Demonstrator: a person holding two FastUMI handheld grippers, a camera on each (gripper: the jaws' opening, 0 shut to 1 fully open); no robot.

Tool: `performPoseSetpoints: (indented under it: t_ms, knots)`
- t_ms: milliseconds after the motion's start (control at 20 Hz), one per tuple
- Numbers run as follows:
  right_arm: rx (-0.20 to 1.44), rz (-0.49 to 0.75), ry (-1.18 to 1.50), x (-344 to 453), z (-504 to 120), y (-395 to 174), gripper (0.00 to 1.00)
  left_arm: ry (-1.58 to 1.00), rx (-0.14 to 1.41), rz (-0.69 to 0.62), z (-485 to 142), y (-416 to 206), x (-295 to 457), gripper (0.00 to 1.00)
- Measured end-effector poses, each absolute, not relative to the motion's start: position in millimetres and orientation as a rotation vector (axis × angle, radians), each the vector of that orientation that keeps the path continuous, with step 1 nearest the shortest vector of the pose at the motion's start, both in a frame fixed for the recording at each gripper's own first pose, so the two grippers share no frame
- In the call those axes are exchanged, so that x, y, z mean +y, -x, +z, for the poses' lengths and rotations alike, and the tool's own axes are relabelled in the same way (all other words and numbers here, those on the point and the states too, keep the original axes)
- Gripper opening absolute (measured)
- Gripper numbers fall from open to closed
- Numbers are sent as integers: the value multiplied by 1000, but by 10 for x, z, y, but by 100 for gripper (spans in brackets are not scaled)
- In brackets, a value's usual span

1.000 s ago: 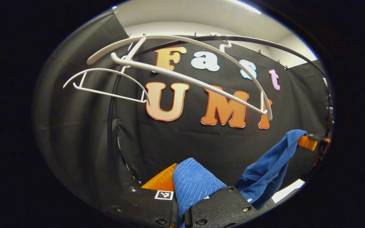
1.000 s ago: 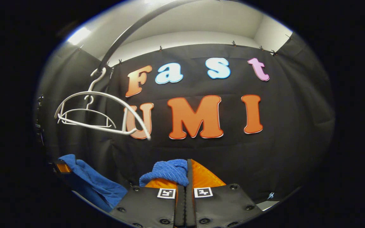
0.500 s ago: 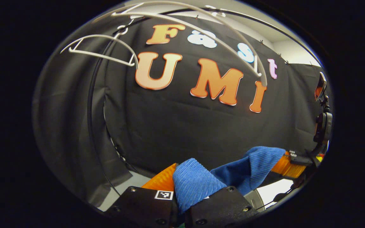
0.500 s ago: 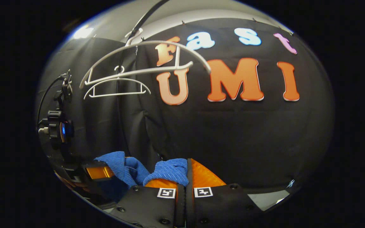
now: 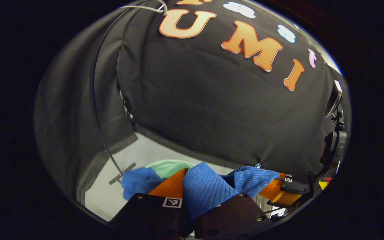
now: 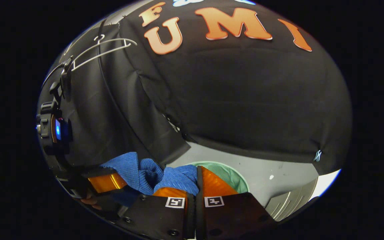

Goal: Grasp the clothes on the hanger with both hands and then place them into the laundry hamper below.

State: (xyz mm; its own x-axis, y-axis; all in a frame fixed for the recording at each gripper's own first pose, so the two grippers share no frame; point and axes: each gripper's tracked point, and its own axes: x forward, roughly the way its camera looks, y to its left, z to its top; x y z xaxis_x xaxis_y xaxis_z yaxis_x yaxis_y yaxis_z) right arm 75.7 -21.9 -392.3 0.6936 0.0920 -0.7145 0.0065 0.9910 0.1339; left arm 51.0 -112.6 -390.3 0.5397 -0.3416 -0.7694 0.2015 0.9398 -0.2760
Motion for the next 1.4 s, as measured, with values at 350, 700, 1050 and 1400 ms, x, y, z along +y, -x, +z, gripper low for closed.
performPoseSetpoints:
  t_ms: [350, 700, 1050, 1400]
  knots:
    - [996, 18, -50, -320, -4730, -294, 26, 77, 1108, -255, -4594, -138, -1146, 45]
    - [1035, -16, -88, -362, -4851, -213, 97, 131, 1169, -169, -4618, 9, -1029, 90]
    - [988, -32, -88, -409, -4712, -201, 99, 119, 1073, -162, -4402, -160, -940, 95]
    - [724, -25, -65, -401, -3364, -520, 98, 151, 807, -164, -3096, -657, -927, 95]
